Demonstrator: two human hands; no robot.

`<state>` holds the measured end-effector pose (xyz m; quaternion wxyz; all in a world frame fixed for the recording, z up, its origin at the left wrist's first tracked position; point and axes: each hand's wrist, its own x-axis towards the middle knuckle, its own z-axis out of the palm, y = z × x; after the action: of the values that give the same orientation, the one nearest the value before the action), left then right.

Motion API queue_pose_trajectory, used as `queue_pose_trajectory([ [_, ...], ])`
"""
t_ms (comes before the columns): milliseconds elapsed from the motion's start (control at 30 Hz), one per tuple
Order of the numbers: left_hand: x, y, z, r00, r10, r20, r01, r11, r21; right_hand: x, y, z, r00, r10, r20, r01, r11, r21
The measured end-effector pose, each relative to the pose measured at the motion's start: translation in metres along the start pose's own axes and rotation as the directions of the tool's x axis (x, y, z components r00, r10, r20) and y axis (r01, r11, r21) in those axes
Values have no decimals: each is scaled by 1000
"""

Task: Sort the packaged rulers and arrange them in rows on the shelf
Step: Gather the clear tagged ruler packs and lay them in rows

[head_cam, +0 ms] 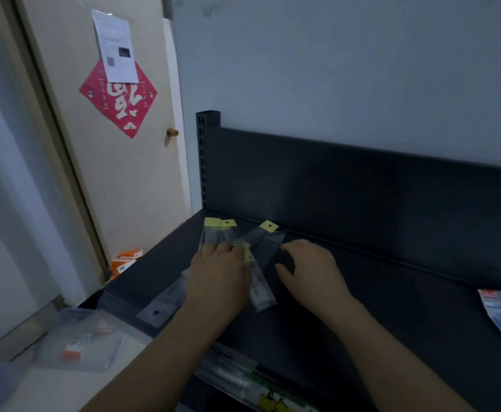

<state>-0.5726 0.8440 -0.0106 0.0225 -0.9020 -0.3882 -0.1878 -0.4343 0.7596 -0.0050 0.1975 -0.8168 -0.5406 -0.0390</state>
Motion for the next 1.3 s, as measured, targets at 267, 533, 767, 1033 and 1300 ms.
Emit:
queue_pose_trajectory([
  [267,-6,71,-4,974,216,-65,-226,940,-257,-61,48,-40,986,87,-142,-93,995,-41],
  [533,-32,176,-6,921,374,-112,-390,869,-304,-146,116,-91,930,269,-251,-282,959,-14],
  [767,-81,310,-15,867,484,-117,-492,793,-359,-253,194,-154,880,403,-250,-423,906,-29],
  [1033,-138,471,-17,790,600,-127,-584,672,-456,-373,292,-221,803,514,-300,-560,824,-88],
  [1300,-158,590,-11,676,734,-63,-687,598,-412,-450,376,-264,695,644,-319,-700,708,-95],
])
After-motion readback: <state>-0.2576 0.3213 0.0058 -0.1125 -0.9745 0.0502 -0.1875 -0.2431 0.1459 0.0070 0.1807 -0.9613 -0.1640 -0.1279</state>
